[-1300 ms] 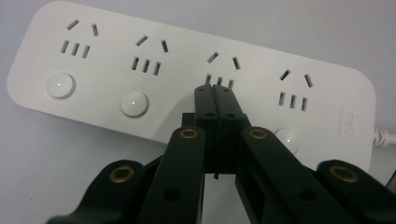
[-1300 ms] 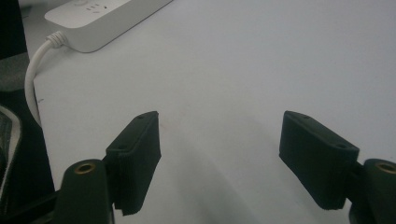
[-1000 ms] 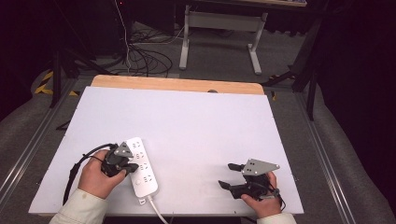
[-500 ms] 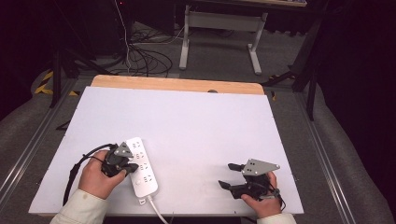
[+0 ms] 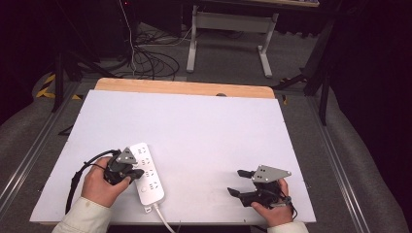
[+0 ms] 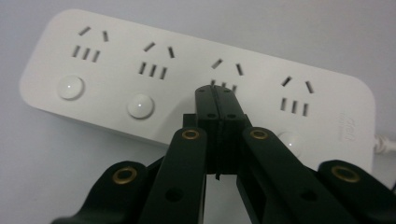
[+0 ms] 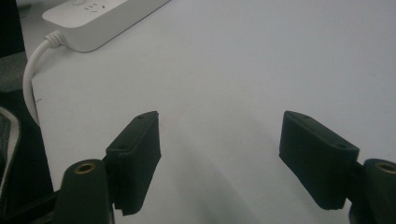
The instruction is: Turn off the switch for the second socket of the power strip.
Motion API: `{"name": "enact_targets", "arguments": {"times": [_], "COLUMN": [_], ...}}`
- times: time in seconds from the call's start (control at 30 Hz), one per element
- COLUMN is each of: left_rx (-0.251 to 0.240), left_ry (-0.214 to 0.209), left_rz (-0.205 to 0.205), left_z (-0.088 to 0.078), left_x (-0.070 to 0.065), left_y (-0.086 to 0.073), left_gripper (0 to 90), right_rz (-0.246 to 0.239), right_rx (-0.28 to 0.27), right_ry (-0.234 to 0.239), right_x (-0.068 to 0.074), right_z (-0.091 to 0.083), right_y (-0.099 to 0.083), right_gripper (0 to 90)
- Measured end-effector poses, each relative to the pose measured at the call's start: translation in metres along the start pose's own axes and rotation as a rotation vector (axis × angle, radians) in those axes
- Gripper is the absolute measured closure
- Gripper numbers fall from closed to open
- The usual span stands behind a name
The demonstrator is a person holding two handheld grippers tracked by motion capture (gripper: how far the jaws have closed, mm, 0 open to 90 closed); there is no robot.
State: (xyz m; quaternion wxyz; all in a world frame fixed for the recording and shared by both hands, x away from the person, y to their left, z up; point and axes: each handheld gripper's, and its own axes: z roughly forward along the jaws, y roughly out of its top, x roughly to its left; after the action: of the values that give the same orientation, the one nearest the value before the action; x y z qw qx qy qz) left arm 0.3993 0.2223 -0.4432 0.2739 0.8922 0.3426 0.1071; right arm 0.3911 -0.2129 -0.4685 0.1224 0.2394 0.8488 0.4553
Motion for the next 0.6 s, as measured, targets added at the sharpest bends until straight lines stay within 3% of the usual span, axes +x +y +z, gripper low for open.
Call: {"name": "enact_targets", "arguments": {"times": [0.17,0.6], "left_rx": [-0.041,-0.082], "left_ry": [0.003,-0.012], "left_rz": [-0.016,0.004], "left_z": [-0.009,-0.024], "left_x": [0.002,-0.004], "left_y": [0.0,0.004], "left_gripper": [90.0,90.0], "right_rz": [0.002,-0.001], "right_rx": [0.0,0.001], "right_ry": [-0.002,-0.003], "right_x": [-0.002,-0.001], "right_z": [0.0,0.0], "right_y": [-0.001,-0.001], "right_gripper": [29.6,29.8]}}
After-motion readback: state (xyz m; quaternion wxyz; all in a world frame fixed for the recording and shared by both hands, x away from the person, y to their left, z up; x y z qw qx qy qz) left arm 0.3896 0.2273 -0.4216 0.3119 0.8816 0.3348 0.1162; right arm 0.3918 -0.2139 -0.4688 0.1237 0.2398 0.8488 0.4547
